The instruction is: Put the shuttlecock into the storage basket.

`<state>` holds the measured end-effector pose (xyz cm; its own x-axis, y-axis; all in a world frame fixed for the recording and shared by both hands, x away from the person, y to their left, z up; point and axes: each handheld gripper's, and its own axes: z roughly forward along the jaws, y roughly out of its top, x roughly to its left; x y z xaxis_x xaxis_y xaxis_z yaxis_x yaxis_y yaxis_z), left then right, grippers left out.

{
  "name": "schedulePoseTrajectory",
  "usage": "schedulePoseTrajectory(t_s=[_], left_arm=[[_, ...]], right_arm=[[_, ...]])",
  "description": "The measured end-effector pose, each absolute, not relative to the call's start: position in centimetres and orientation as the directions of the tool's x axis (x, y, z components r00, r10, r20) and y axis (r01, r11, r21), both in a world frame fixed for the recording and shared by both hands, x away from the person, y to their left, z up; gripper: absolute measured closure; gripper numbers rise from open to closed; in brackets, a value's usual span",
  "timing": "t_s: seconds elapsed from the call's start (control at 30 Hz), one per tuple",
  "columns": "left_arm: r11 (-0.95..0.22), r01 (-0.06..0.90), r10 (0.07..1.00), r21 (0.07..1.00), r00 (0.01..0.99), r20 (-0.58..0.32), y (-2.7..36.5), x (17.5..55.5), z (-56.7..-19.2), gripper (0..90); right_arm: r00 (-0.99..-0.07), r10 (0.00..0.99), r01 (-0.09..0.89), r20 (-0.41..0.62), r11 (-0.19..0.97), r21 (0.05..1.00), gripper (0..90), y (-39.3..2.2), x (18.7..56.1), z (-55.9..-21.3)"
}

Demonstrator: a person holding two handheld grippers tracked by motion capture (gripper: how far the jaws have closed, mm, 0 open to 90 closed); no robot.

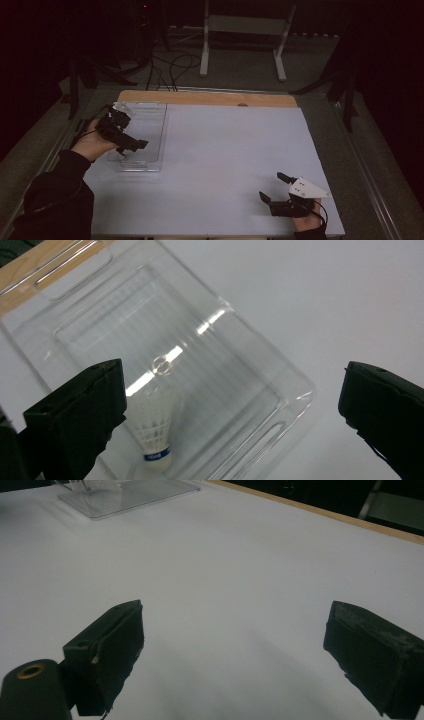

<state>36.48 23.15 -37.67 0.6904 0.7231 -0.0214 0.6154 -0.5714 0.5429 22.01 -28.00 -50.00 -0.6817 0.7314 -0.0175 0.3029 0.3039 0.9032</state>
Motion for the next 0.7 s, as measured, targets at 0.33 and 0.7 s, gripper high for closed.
schedulePoseTrajectory(t_s=[0.33, 0.7], left_arm=[[-0.580, 0.583, 0.691, 0.569, 0.722, -0.035, 21.3, 36.0, -37.0, 0.0], [-0.613, 0.551, 0.650, 0.566, 0.759, -0.035, 19.4, 35.8, -37.0, 0.0]], right_arm=[[-0.682, 0.731, 0.303, -0.018, 0.305, 0.903, 9.3, -28.0, 22.0, -50.0], [-0.682, 0.731, 0.304, -0.018, 0.305, 0.903, 9.3, -28.0, 22.0, -50.0]])
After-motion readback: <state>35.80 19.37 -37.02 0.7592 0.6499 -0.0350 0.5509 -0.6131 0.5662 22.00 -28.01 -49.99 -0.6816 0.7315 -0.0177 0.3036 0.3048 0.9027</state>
